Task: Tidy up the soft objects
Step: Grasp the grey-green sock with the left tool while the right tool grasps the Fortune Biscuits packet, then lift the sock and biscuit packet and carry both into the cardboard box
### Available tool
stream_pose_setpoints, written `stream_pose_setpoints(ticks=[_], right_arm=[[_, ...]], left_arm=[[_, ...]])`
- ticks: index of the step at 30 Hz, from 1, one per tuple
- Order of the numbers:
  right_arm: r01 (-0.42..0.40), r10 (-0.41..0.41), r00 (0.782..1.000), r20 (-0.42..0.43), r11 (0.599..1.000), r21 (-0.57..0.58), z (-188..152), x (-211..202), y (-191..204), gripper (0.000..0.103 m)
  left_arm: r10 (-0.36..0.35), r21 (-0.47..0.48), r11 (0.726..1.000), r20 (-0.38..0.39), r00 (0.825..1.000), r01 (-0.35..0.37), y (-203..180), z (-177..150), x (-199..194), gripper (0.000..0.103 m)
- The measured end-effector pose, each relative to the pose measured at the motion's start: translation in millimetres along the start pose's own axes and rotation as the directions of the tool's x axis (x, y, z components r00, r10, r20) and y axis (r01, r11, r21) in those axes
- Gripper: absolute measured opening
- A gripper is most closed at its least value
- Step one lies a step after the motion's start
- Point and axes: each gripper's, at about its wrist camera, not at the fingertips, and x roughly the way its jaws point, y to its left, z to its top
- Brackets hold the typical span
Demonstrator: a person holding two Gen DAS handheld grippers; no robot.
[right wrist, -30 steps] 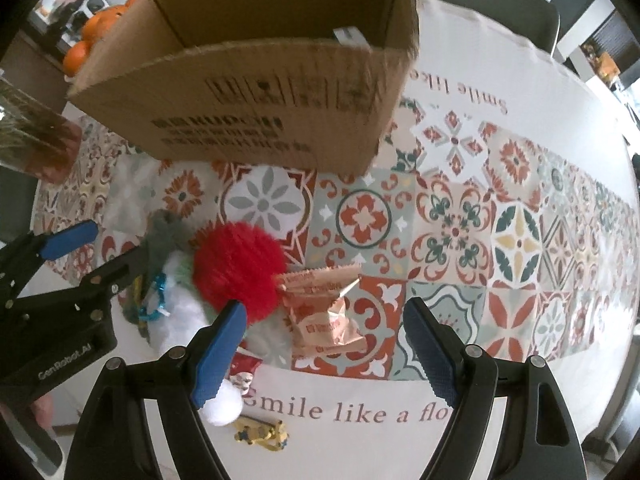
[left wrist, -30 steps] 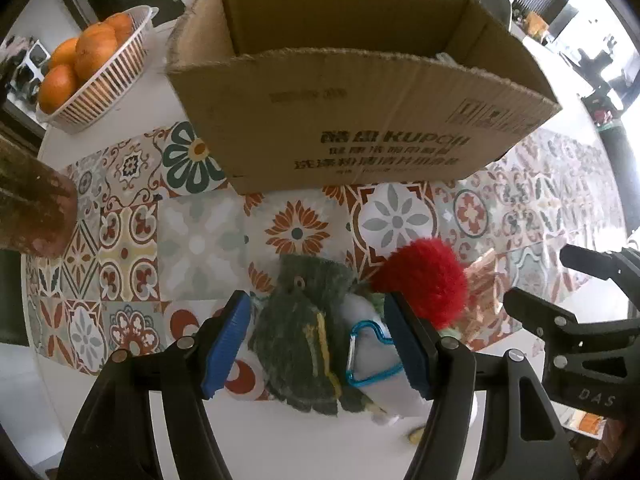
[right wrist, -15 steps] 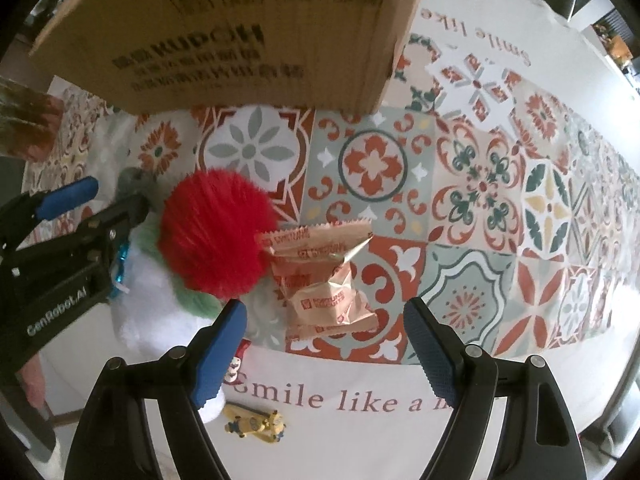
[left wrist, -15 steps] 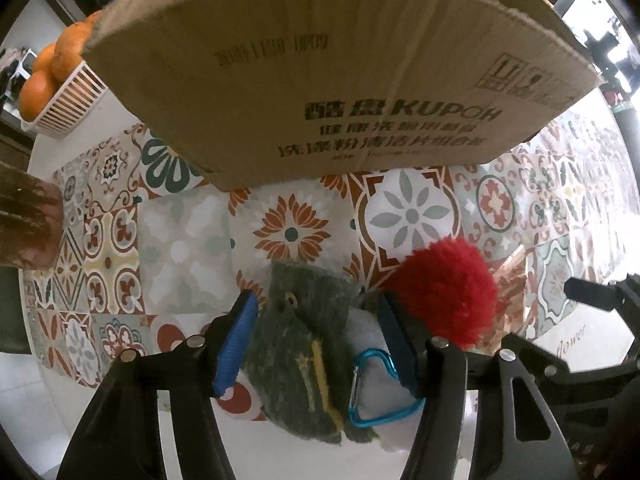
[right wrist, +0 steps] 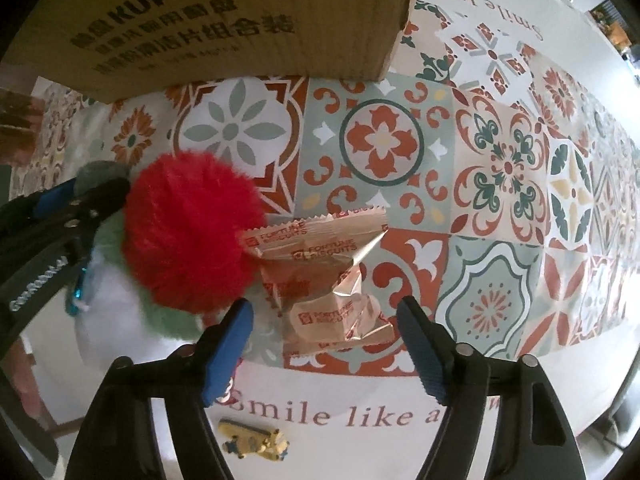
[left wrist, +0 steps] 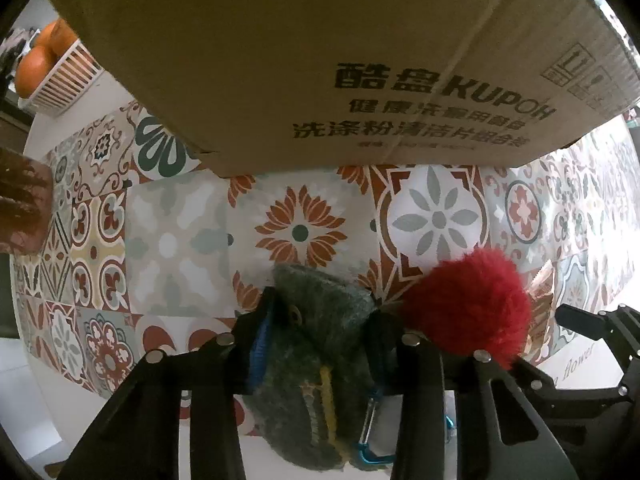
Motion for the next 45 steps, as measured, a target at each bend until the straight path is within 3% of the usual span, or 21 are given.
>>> stream_pose_setpoints(ticks=[9,16,22,30,36,45], right_arm=[[0.020,-0.020,0.999,0.038,1.000,0.001,0,12,-3,0.048],[0.036,-0.040,0.992,0.117,0.999,0.035,-14,0,-2,0.046],[0.035,-0.045,0.979,0.199,0.998,0.053,-31,-14,4,0.046],[0.065,-0.096,0.923,0.373,0.993,0.093,-58,-60,8,0.046],[0.035,-0.059,0.885,0.462,0.998,0.061,-60,-98,14,0.046],[-0.025,0.023,0.833,0.553,1.000,-0.004,-72,-138,22,0.046]], left_arm=[[0.064,0.065,0.996,0.023,0.998,-0.065,19,-18,6,0.028],[0.078,0.058,0.995,0.080,0.994,-0.083,29,-48,-4,0.021],[0.043,0.039,0.998,0.119,0.992,-0.048,36,-61,-13,0.020],[-0.002,-0.007,1.000,0.191,0.982,0.004,38,-83,-42,0.018],[-0.064,-0.042,0.996,0.254,0.965,0.077,26,-79,-74,0.018],[-0.128,-0.041,0.987,0.362,0.923,0.153,29,-89,-119,0.018]])
